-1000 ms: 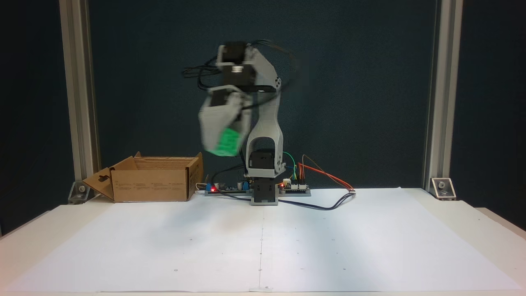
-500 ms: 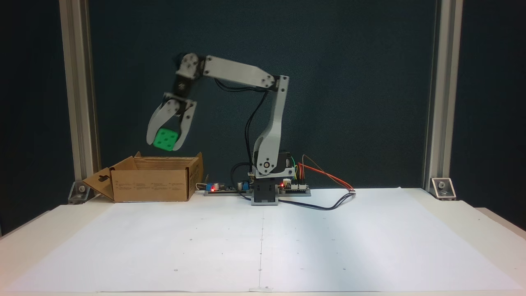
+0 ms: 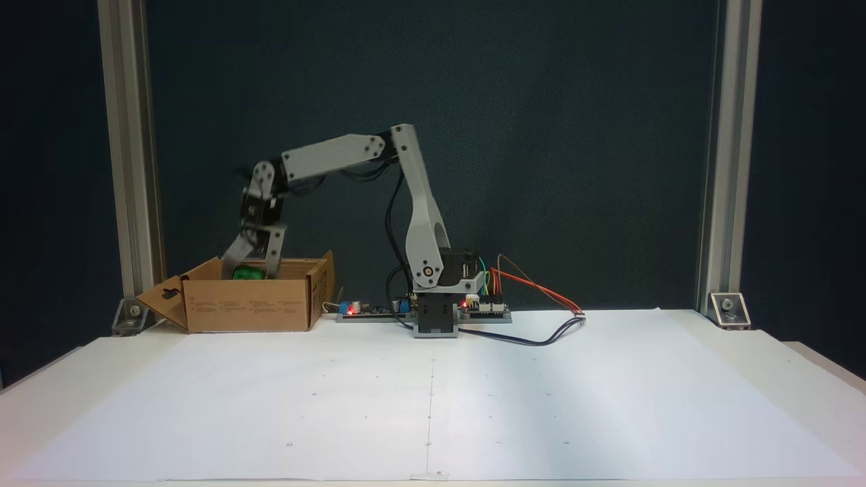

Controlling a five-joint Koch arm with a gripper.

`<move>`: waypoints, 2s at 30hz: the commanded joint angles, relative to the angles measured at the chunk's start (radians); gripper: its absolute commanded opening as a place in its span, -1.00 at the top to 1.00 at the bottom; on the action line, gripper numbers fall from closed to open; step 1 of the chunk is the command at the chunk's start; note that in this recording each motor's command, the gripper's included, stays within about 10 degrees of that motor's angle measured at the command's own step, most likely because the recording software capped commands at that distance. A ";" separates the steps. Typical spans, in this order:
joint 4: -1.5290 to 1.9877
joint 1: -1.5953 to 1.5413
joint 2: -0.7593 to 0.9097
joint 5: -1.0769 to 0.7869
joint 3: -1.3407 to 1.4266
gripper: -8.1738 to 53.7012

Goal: Grasp a green dice and put it in the bin.

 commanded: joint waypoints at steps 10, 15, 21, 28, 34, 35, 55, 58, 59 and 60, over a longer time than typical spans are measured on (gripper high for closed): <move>-0.040 0.060 0.032 -0.046 -0.072 -0.49; -0.038 0.011 0.236 0.133 -0.074 -0.53; -0.041 -0.287 0.508 0.357 -0.081 -0.68; -0.040 -0.784 0.617 0.393 -0.071 -0.72; -0.046 -1.219 0.667 0.414 -0.023 -0.72; -0.046 -1.294 0.678 0.414 -0.009 -0.72; -0.748 -1.738 1.101 0.391 0.922 -0.75; -0.885 -1.732 1.100 0.380 1.088 -0.68; -0.926 -1.733 1.100 0.380 1.126 -0.68; -0.969 -1.733 1.098 0.380 1.158 -0.68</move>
